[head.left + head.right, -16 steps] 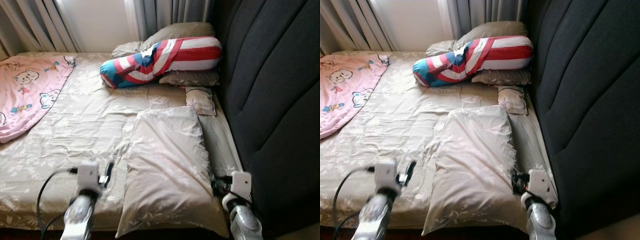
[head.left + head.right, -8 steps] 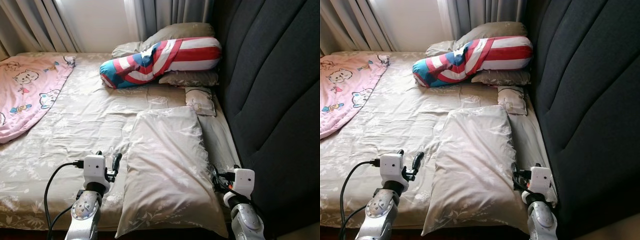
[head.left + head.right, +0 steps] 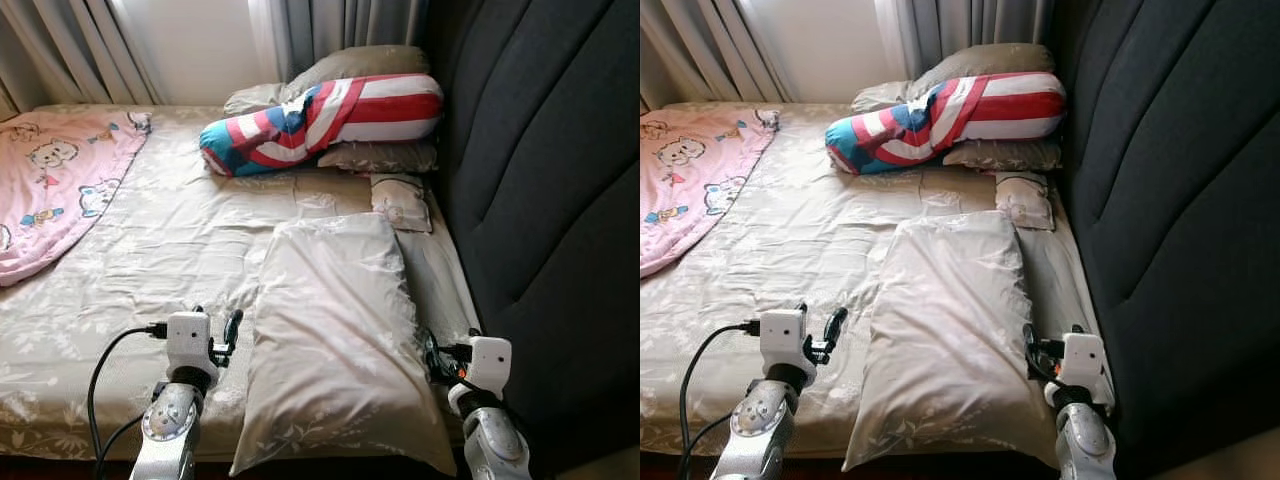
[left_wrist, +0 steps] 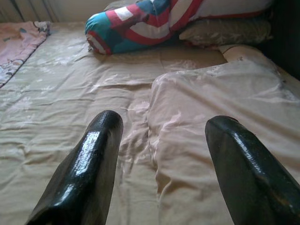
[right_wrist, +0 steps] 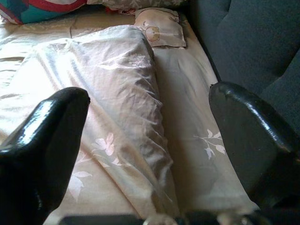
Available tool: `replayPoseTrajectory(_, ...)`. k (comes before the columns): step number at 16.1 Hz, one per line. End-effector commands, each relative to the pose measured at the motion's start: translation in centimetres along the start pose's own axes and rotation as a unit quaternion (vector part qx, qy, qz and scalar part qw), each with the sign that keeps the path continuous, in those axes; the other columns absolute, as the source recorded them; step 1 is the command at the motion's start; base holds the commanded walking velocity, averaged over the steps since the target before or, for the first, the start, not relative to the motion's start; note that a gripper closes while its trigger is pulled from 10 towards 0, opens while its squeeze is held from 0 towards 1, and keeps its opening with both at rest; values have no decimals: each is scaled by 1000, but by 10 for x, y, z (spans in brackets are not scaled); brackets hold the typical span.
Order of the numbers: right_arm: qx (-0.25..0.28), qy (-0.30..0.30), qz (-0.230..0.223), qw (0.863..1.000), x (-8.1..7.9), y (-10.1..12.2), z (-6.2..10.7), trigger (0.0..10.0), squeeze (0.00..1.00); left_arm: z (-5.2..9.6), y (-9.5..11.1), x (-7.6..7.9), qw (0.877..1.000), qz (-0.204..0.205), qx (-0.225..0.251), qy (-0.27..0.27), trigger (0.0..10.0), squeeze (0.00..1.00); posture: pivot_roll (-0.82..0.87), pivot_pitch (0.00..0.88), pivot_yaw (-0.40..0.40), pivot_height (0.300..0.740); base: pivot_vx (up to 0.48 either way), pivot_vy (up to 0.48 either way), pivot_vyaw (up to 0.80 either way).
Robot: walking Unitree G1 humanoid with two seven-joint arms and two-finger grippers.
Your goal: Clean up the room
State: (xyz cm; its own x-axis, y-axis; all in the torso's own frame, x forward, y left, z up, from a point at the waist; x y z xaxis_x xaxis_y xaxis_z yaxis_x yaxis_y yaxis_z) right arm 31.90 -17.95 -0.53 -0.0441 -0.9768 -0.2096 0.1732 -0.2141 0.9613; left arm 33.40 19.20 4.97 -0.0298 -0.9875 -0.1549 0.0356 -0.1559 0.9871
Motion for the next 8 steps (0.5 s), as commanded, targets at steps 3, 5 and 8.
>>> replayPoseTrajectory(3, 0, 3, 0, 1000, 0, 2, 0, 10000, 0, -1, -4, -2, 1000, 12, -7, 6, 10000, 0, -79, 0, -22, 740, 313, 0, 0)
replayPoseTrajectory(5, 0, 3, 0, 1000, 0, 3, -1, 10000, 0, -2, -5, -1, 1000, 13, -7, 6, 10000, 0, -78, 0, -23, 740, 328, 0, 0)
replayPoseTrajectory(8, -4, 5, 0, 1000, -2, 2, -1, 10000, 0, -3, -5, 1, 1000, 16, -7, 6, 10000, 0, -76, 1, -25, 740, 334, 0, 0)
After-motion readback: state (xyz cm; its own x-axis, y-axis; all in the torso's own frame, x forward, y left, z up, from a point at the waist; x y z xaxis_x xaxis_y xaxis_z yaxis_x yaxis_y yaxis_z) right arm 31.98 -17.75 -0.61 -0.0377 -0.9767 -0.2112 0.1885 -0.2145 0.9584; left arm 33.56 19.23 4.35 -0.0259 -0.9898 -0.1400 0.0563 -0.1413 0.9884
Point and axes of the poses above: a point about 5 cm out from each wrist's last joint towards the gripper, its own z axis pointing back from the gripper into the wrist, its own y axis along the axis of the wrist's last joint, x = y × z, the point moved 6 cm from there along -z, pointing out of the wrist towards the gripper, and after that the axes turned 6 degrees about -z, right-handed, at the moved point
